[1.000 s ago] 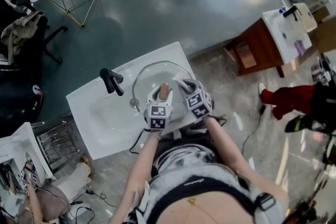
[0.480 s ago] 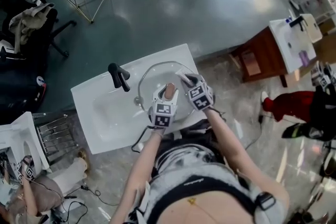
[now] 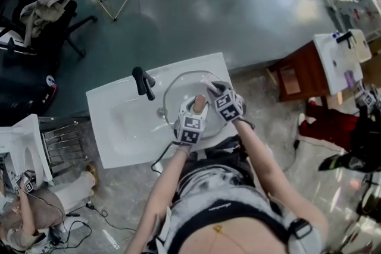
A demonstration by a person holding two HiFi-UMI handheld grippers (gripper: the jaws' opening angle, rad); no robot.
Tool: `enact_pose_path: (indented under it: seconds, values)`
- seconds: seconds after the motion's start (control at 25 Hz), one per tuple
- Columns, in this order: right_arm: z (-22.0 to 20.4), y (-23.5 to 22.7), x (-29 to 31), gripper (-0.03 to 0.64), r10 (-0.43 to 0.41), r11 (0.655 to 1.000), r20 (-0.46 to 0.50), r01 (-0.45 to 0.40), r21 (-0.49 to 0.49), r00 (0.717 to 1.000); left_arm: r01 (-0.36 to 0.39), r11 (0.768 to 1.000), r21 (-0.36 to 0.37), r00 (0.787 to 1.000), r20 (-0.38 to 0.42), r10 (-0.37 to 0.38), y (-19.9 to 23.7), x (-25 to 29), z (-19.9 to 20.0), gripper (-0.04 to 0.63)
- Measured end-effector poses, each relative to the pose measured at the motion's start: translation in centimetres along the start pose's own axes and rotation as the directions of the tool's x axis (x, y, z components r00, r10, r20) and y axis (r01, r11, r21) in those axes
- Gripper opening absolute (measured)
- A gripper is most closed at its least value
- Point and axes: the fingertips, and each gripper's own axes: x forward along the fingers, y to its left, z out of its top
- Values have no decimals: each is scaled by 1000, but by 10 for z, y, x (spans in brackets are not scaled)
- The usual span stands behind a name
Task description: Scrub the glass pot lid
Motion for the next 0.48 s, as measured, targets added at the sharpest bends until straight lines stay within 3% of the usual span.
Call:
enact_pose_path:
  seconds: [0.48]
  values:
    - [15,4,13,94,62,997,3,-62,-41,998,-3,1000,-2,1000,2,3,-2,0,0,187]
